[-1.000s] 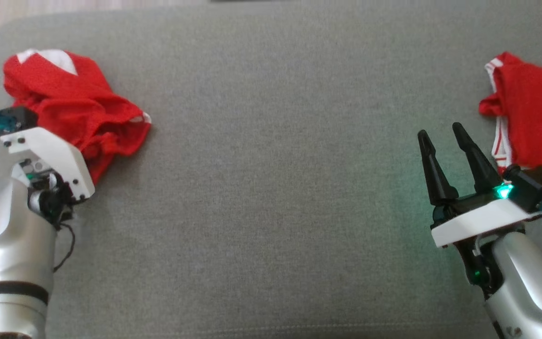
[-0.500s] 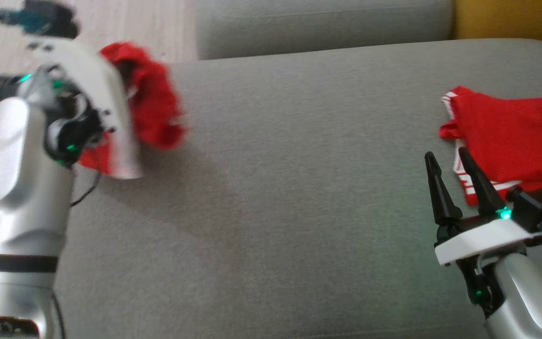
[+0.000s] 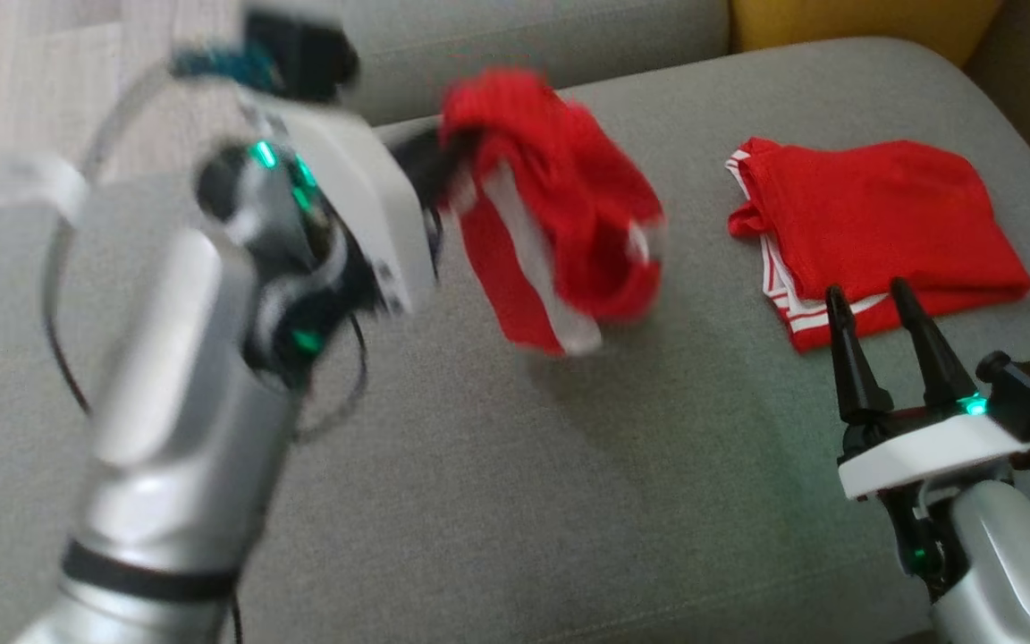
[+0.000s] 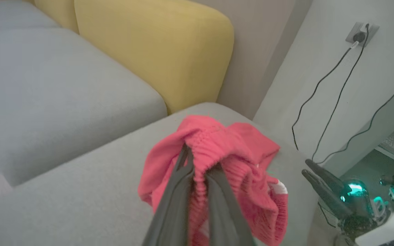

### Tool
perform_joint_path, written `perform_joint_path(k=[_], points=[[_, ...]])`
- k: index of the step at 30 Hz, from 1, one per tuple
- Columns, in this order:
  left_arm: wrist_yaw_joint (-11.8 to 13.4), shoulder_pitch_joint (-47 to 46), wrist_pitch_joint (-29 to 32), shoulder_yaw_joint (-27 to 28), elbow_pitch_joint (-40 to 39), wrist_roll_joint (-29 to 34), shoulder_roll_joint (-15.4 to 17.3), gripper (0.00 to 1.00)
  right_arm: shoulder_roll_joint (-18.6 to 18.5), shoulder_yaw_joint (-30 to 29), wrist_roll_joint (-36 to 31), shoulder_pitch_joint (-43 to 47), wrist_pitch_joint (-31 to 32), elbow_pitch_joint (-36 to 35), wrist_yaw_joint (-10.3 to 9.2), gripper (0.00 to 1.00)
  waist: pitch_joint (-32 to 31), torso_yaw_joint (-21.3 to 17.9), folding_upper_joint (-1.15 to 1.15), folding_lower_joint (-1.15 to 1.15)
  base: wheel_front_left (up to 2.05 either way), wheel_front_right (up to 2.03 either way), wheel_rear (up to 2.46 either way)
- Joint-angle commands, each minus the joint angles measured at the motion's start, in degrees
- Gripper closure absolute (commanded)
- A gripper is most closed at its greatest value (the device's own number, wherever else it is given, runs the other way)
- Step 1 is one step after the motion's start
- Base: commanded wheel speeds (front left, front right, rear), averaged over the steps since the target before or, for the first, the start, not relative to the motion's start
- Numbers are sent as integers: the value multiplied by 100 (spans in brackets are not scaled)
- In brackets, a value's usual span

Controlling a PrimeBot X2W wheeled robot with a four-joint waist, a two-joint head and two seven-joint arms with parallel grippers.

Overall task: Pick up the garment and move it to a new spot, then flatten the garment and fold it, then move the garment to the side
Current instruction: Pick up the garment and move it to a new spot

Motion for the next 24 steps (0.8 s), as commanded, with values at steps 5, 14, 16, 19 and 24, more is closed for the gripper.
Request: perform_joint_path(k=[5, 14, 16, 19, 24], points=[[-33, 558, -1000, -105, 628, 157, -98, 100, -10, 188, 49, -108, -62, -166, -4, 0, 153, -99, 0, 0, 0, 0, 0], [-152, 760, -2951, -749, 2998, 457, -307, 0, 35, 495, 143, -264, -62, -30, -4, 0, 181, -122, 0, 0, 0, 0, 0], [-162, 598, -3179, -835, 3179, 533, -308, 0, 3, 477, 160, -240, -62, -29, -4, 0, 168, -40, 0, 0, 0, 0, 0], [-170, 331, -3468, -901, 3242, 698, -148, 0, -28, 443, 159, -195, -62, -39, -4, 0, 134, 82, 0, 0, 0, 0, 0], [-15, 200, -3874, -795, 2807, 898, 313, 0, -78, 291, 102, -98, -62, -127, -4, 0, 22, 275, 0, 0, 0, 0, 0]])
